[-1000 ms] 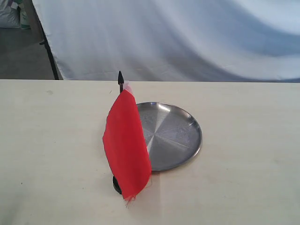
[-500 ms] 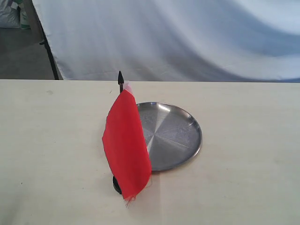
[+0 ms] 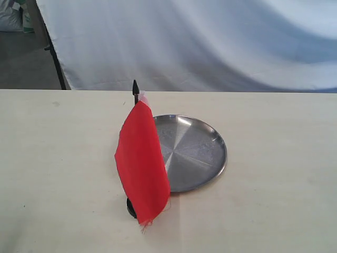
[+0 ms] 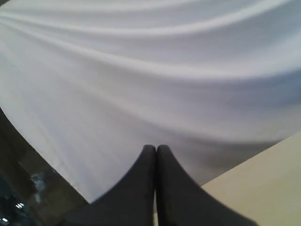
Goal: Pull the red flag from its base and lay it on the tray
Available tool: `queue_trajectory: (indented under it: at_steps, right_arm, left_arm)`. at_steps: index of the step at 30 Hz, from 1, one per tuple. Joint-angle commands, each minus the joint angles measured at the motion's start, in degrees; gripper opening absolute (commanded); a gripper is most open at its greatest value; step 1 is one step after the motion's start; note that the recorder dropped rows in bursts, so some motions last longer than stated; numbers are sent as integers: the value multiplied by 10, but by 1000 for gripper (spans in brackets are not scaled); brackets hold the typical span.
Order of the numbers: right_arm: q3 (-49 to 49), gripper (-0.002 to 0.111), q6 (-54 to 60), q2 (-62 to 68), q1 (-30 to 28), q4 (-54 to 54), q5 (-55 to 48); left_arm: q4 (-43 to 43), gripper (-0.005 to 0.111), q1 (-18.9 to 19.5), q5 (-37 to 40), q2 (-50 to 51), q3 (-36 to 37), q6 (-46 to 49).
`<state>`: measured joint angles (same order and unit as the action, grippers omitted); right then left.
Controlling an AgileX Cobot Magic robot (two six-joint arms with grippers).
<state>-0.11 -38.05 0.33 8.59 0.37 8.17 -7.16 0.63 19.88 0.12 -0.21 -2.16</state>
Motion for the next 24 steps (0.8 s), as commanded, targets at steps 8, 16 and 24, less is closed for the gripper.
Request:
queue_trajectory:
  at_steps: [8,16,24]
  right_arm:
    - [1,0,-87,-3,-3,-4,-8]
    - [1,0,-91,-3,3,-10,6]
    - [-5,0,-91,-3,93,-116,52]
  left_arm:
    - [-4,0,1,-2,-1,2,-2]
    - [-4,0,1,-2,-1,2,-2]
    - [-4,0,1,-2,-1,2,-2]
